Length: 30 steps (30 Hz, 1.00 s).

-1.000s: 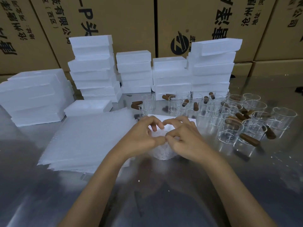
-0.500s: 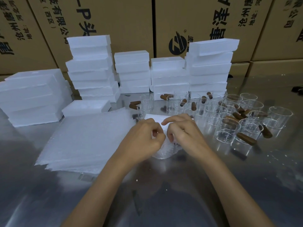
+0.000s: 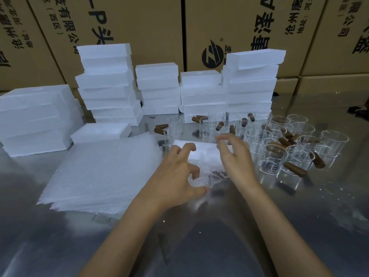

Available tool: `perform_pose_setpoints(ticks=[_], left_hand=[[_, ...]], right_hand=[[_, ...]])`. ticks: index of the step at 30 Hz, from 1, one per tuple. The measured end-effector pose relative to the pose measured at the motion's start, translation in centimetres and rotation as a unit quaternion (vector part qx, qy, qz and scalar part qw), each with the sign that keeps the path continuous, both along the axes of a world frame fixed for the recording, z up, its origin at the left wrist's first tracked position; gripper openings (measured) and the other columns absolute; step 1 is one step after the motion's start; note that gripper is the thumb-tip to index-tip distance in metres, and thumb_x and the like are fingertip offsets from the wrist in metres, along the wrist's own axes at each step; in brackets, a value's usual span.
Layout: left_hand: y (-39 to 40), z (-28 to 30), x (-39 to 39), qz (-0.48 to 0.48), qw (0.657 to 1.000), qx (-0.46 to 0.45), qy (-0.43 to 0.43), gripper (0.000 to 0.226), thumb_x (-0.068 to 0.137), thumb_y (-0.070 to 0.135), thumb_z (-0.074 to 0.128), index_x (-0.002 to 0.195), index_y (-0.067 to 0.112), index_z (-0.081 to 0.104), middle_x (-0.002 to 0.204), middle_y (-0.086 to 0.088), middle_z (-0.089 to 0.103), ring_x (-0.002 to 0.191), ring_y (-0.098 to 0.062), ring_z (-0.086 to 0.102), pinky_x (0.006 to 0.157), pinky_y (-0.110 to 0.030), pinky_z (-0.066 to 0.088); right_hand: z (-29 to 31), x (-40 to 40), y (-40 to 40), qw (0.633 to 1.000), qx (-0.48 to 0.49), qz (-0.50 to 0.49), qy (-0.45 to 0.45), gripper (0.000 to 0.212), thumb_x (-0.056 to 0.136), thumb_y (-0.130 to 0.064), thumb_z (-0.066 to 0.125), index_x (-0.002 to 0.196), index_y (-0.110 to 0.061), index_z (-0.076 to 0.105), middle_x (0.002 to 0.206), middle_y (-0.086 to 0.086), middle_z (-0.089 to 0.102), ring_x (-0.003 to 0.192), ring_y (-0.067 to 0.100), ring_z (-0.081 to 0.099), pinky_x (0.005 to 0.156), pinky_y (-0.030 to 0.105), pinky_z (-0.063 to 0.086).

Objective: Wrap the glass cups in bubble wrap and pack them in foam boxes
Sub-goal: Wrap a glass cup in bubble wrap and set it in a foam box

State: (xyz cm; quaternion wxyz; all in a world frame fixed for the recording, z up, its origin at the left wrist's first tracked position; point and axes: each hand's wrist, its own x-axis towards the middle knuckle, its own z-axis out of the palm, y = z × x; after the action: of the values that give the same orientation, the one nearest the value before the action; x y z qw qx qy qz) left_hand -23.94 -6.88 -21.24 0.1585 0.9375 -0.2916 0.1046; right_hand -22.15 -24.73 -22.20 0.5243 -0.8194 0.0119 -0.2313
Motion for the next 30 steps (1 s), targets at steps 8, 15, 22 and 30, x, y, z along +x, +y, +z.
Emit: perform_pose_setpoints(ticks=[8,15,22,30], left_hand=[[0.3,1.9,0.4,0.047,0.973,-0.225,0.018,0.03,0.071,0.043,0.082,0.08,0.033,0.055,0.1,0.022,0.054,0.103,0.003,0.045,0.085,-0.006,0.033],[-1.5,1.5,3.1,0.067,0.987,-0.144,-0.025,0.047,0.1,0.033,0.054,0.146,0.033,0.043,0.144,-0.003,0.042,0.136,-0.022,0.03,0.112,-0.031,0.027],[-0.9,-0.9,4.6,0.09,0.995,-0.051,-0.004,0.045,0.102,0.025,0.05,0.146,0.033,0.045,0.154,-0.01,0.03,0.143,-0.027,0.019,0.119,-0.038,0.019],[-1.2,2.9,6.5,0.082,0.992,-0.059,0.074,0.051,0.094,0.05,0.057,0.141,0.037,0.042,0.149,-0.008,0.04,0.139,-0.03,0.035,0.114,-0.048,0.032]], right_hand=[[-1.2,0.4,-2.5,0.986,-0.016,0.003,0.166,0.044,0.093,-0.02,0.059,0.134,-0.033,0.056,0.12,0.001,0.064,0.095,0.019,0.062,0.096,0.04,0.05],[-1.1,0.3,-2.3,0.983,-0.013,-0.005,0.184,0.046,0.087,-0.023,0.058,0.129,-0.041,0.055,0.123,0.005,0.059,0.109,0.026,0.057,0.103,0.045,0.046],[-1.2,0.4,-2.2,0.981,0.001,0.004,0.192,0.048,0.085,-0.027,0.059,0.129,-0.045,0.054,0.127,0.004,0.057,0.112,0.03,0.058,0.104,0.047,0.046],[-1.8,0.9,-2.2,0.985,0.032,-0.016,0.166,0.039,0.09,-0.026,0.054,0.124,-0.042,0.06,0.12,0.001,0.061,0.114,0.029,0.056,0.106,0.05,0.042]])
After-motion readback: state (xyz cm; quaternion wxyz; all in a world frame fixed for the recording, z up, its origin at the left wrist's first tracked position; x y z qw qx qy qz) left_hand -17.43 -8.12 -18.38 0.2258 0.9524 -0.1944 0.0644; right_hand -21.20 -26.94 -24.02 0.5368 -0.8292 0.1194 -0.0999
